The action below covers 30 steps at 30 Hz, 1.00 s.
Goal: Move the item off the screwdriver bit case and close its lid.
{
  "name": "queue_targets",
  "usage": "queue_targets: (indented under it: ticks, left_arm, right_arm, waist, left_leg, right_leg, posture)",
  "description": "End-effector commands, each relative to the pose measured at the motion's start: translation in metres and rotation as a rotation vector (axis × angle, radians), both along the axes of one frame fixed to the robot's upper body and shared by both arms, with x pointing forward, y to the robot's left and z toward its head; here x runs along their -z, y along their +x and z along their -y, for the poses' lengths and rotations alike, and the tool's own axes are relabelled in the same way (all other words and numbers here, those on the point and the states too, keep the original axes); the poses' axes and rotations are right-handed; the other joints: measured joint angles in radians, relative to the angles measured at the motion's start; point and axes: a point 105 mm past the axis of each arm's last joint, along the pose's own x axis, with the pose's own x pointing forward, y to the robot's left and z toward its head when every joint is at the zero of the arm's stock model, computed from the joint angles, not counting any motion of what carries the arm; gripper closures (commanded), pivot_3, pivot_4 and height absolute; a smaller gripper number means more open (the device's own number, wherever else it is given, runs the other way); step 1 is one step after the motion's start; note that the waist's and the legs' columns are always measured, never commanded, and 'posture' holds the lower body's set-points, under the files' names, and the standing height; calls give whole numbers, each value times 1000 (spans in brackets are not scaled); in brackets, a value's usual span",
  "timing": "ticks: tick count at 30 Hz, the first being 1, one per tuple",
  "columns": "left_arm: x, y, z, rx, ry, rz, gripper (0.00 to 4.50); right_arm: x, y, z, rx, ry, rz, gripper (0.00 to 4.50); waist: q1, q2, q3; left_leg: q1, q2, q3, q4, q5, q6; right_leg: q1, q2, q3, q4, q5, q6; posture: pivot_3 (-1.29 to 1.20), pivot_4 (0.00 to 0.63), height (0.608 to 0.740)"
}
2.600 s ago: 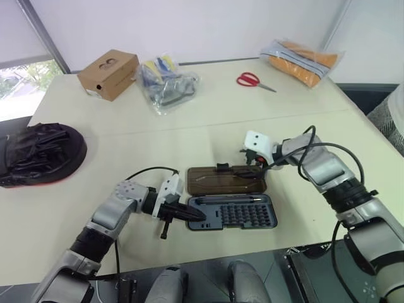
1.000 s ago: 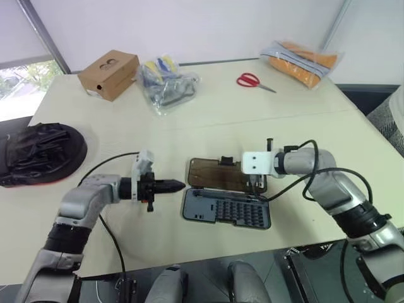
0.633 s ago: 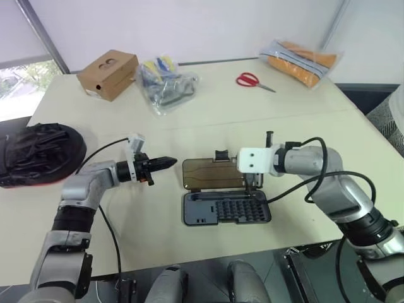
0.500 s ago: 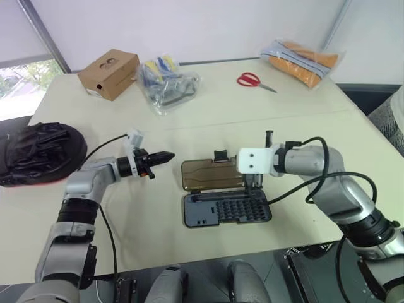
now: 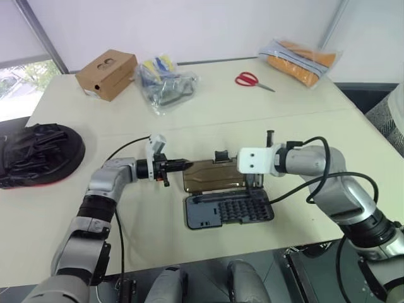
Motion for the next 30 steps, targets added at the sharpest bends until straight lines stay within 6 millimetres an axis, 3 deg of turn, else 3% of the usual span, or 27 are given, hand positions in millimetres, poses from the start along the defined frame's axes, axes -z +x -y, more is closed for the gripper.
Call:
queue_targets:
  ticks: [1, 4, 11, 16, 25, 30]
  left_arm:
    - [-9, -1, 1, 24, 1, 39, 4500]
    - [-10, -1, 2, 25, -2, 39, 4500]
    - [-12, -2, 8, 45, -22, 40, 4500]
    - [-21, -10, 14, 100, -49, 41, 4500]
    - [-38, -47, 10, 324, 12, 45, 4500]
    - [-31, -60, 12, 400, 60, 43, 4500]
  right_arm:
    - [-26, -1, -2, -3, 33, 77, 4461]
    - [-30, -1, -4, 2, 49, 78, 3621]
    - [-45, -2, 8, 48, 57, 66, 48]
    - [-63, -14, 23, 90, 118, 2, 48]
    - [-87, -31, 62, 213, 187, -32, 48]
    - [-96, -43, 65, 229, 270, -77, 48]
  waist:
    - [1, 0, 0]
    - [2, 0, 0]
    - [3, 0, 0]
    - [3, 0, 0]
    - [3, 0, 0]
    - [5, 1, 0]
  left_leg:
    - [0, 0, 0, 0, 0, 0]
    - [0, 0, 0, 0, 0, 0]
    - [0, 0, 0, 0, 0, 0]
    - [0, 0, 0, 0, 0, 0]
    - [0, 0, 0, 0, 0, 0]
    - [0, 1, 0, 0, 0, 0]
  right_leg:
    - [0, 0, 0, 0, 0, 0]
    - [0, 0, 0, 0, 0, 0]
    - [0, 0, 0, 0, 0, 0]
    - [0, 0, 0, 0, 0, 0]
    - [0, 0, 0, 0, 0, 0]
    - [0, 0, 0, 0, 0, 0]
  posture:
    - [0, 150, 740]
    - [0, 150, 740]
    - [0, 150, 740]
    - [0, 150, 740]
    - [0, 150, 740]
    - [0, 150, 740]
